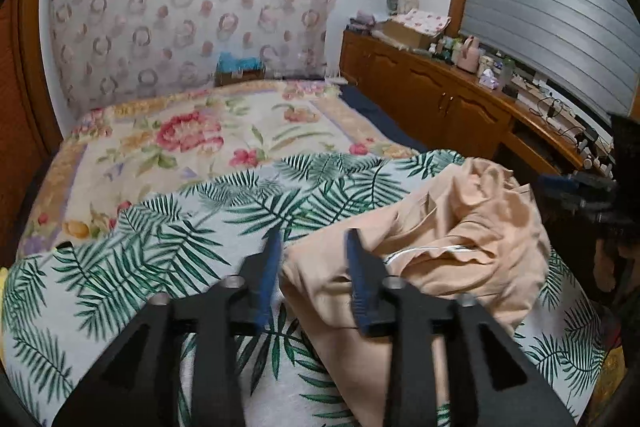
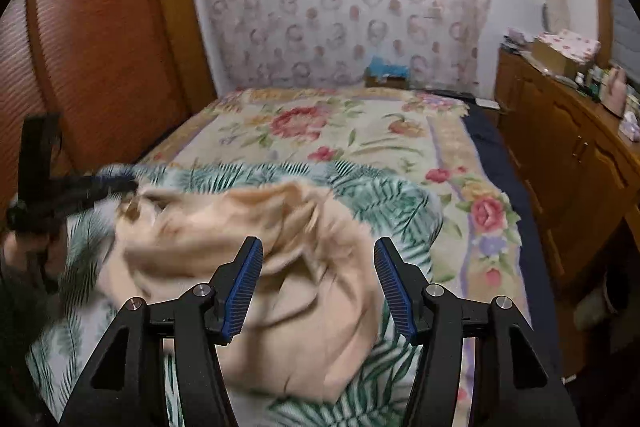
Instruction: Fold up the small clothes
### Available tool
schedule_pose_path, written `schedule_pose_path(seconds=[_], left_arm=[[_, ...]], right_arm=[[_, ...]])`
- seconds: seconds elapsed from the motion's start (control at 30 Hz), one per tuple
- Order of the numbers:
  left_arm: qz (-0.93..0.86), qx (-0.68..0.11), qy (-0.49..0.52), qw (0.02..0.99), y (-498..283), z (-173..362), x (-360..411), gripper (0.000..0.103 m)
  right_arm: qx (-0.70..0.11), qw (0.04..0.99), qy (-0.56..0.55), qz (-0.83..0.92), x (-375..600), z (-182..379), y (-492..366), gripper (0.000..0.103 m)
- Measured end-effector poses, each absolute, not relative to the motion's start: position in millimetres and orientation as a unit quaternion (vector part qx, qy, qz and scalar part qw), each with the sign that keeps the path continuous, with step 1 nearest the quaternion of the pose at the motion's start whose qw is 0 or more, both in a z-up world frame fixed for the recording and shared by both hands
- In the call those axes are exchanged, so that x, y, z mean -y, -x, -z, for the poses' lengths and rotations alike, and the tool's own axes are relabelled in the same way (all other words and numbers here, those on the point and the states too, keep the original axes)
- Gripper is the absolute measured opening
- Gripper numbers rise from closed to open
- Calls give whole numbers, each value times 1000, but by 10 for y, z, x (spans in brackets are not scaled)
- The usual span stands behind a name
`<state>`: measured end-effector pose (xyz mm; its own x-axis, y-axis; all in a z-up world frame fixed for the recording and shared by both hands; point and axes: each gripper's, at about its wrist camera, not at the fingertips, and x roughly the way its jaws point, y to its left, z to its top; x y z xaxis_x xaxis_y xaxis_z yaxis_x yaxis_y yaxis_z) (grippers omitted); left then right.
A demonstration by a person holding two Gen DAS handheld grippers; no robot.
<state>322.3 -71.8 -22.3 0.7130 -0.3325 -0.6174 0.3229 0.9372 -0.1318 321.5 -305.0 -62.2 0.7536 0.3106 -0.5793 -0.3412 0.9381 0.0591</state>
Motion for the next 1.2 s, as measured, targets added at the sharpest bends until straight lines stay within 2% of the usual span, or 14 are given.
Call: schedule_pose_path(seconds=[0.13, 0.4, 0.67, 0.73, 0.8, 0.87, 1.0, 1.2], left_arm=[[195, -330, 15, 923, -3098, 171, 621, 80], [198, -386, -17, 901, -2949, 510, 642, 80], [203, -398, -15, 894, -2857, 603, 645, 80], [203, -400, -15, 894, -2860, 620, 646, 80], [201, -402, -16, 893, -2862, 624, 649, 80], [200, -401, -16, 894, -2876, 608, 651, 80], [200, -396, -17, 896, -2937, 558, 670, 80], [201, -392, -26, 897, -3046, 542, 754, 80]], right_arm=[[-308, 930, 35, -197, 2867, 666, -3024, 60], [-320, 918, 80, -218, 2598, 650, -2873, 60], [-324, 896, 189, -238, 2151, 610, -2989, 60], [-331, 887, 222, -234, 2124, 648, -3120, 50], [-342, 877, 239, -238, 2094, 628, -3203, 25], [-338, 874, 240, -253, 2087, 517, -3274, 13], [-313, 887, 218, -261, 2142, 217, -3460, 6], [-286, 907, 223, -213, 2147, -24, -3819, 3]])
